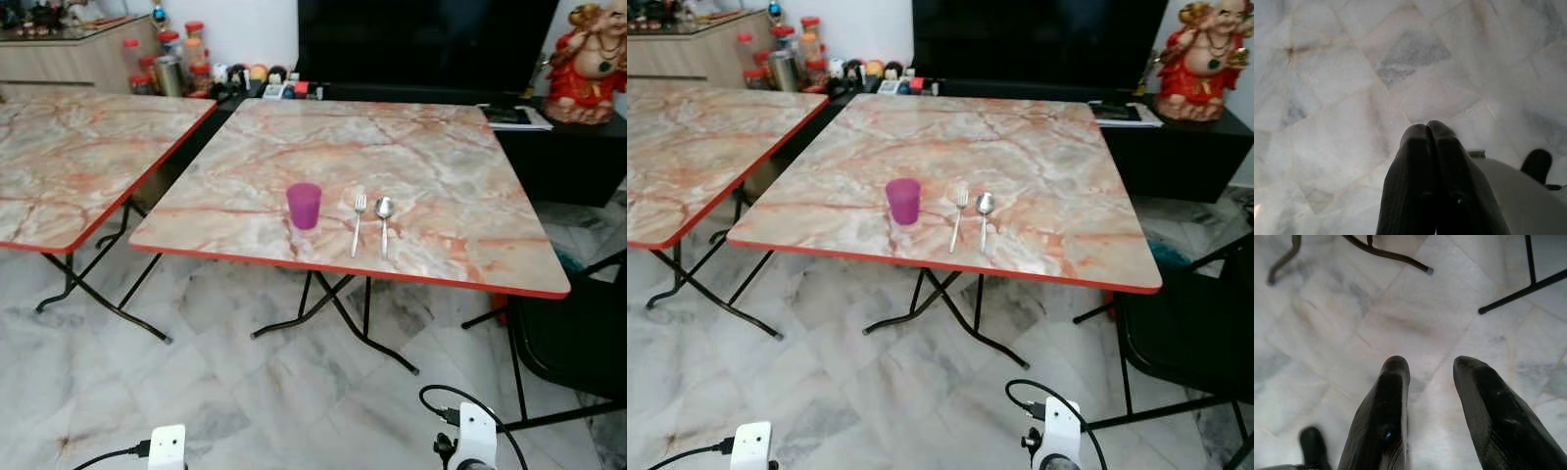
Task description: Setting the table
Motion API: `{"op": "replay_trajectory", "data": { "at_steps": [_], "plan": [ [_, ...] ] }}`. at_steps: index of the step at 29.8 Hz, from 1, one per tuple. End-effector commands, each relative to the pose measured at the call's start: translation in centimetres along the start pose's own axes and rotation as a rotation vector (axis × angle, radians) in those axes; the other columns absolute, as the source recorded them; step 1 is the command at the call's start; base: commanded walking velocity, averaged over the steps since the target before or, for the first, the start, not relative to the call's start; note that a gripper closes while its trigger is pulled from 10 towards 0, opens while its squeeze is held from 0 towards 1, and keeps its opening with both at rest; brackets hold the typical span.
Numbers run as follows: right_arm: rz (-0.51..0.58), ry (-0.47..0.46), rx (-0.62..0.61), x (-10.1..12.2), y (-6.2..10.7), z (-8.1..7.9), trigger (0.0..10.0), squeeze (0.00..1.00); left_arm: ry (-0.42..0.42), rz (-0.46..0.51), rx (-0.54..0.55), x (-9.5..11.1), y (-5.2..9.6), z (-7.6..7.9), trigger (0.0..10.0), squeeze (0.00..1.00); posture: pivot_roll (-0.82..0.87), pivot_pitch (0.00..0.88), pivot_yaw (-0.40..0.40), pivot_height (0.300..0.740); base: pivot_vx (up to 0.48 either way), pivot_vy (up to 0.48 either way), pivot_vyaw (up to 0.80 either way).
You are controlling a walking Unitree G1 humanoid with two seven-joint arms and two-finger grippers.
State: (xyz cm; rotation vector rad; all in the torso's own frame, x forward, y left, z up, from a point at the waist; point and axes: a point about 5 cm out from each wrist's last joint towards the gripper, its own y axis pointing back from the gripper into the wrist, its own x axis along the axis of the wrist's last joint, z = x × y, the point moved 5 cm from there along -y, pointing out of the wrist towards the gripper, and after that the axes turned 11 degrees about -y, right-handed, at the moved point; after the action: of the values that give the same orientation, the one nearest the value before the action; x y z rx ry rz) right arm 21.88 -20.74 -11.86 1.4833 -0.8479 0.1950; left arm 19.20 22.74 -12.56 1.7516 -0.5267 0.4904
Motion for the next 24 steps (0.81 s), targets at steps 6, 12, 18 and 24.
{"op": "replay_trajectory", "data": {
  "at_steps": [6,12,18,24],
  "plan": [
    [0.004,0.004,-0.012,0.03,0.06,0.63,10.0,0.00,0.010,0.010,0.003,0.74,-0.17,0.01,10.0,0.00,-0.01,0.002,-0.011,0.740,0.336,0.000,-0.13],
    [-0.008,0.013,0.000,-0.10,0.05,0.49,10.0,0.00,0.014,0.007,0.007,0.66,-0.16,-0.04,10.0,0.00,-0.01,0.004,-0.014,0.740,0.328,0.000,0.00],
    [-0.005,0.025,0.018,0.04,0.04,0.33,10.0,0.00,0.026,0.005,0.016,0.61,-0.16,-0.20,10.0,0.00,-0.01,0.005,-0.016,0.740,0.293,0.000,0.00],
    [-0.012,0.018,0.019,-0.07,0.04,0.31,10.0,0.00,0.029,0.004,0.019,0.59,-0.16,-0.27,10.0,0.00,0.00,0.007,-0.019,0.740,0.212,0.000,0.00]
  ]
}}
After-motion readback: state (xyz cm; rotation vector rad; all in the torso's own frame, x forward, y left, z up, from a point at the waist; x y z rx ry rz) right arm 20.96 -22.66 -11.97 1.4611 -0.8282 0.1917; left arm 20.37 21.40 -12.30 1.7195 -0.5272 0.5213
